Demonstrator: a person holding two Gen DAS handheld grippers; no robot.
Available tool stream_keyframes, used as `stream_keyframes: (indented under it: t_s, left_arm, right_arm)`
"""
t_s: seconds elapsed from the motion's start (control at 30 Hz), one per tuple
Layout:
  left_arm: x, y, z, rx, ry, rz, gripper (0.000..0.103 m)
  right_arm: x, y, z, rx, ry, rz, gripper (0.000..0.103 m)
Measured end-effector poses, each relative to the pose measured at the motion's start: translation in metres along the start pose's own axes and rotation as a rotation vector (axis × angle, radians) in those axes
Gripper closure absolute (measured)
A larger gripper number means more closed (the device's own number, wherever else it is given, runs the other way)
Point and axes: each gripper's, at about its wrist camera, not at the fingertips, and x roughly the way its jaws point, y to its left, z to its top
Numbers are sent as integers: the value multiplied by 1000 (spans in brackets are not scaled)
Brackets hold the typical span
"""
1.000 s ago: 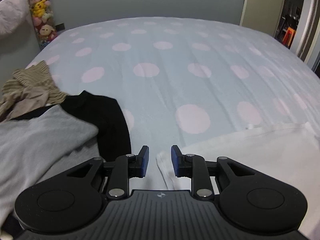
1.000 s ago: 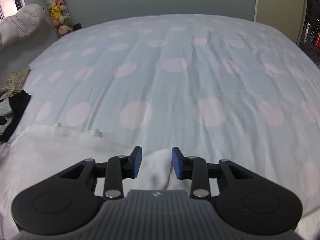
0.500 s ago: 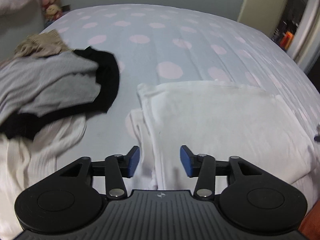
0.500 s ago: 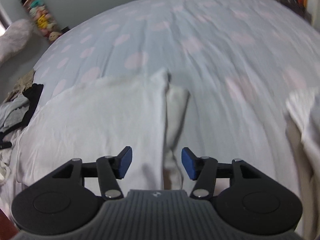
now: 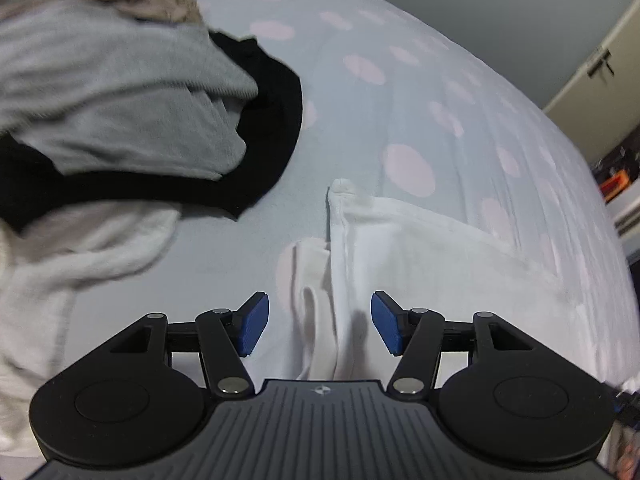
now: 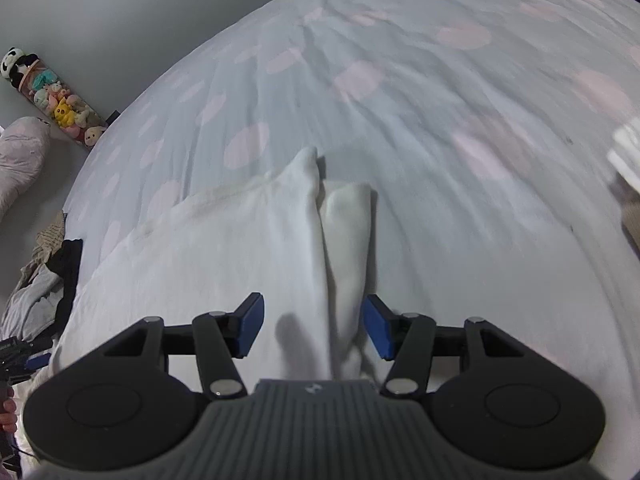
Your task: Fold clothes
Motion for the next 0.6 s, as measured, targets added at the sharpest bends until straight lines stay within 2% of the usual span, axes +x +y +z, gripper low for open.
stream_keyframes:
  t_s: [0.1, 0.27, 0.43, 0.53, 0.57, 0.6]
  left_arm:
    - [16, 3, -7, 22, -2, 3, 51]
    - [29, -6, -8, 163, -5, 30, 51]
    - [32, -10, -3, 201, 16, 47, 51]
    - [33, -13, -1, 224, 27, 56, 52]
    - [33, -12, -1, 221, 30, 51, 52]
    - [32, -10, 0, 216, 32, 43, 52]
  right_arm:
    - [9, -6, 8, 10, -4, -10, 44]
    - [25, -23, 14, 77, 18, -24, 44]
    - [31, -20, 10, 64, 9, -41, 45]
    - [32, -9, 9, 11, 14, -80, 57]
    - [32, -8, 9, 9, 17, -72, 77]
    - [32, -5, 9, 7, 20, -68, 85]
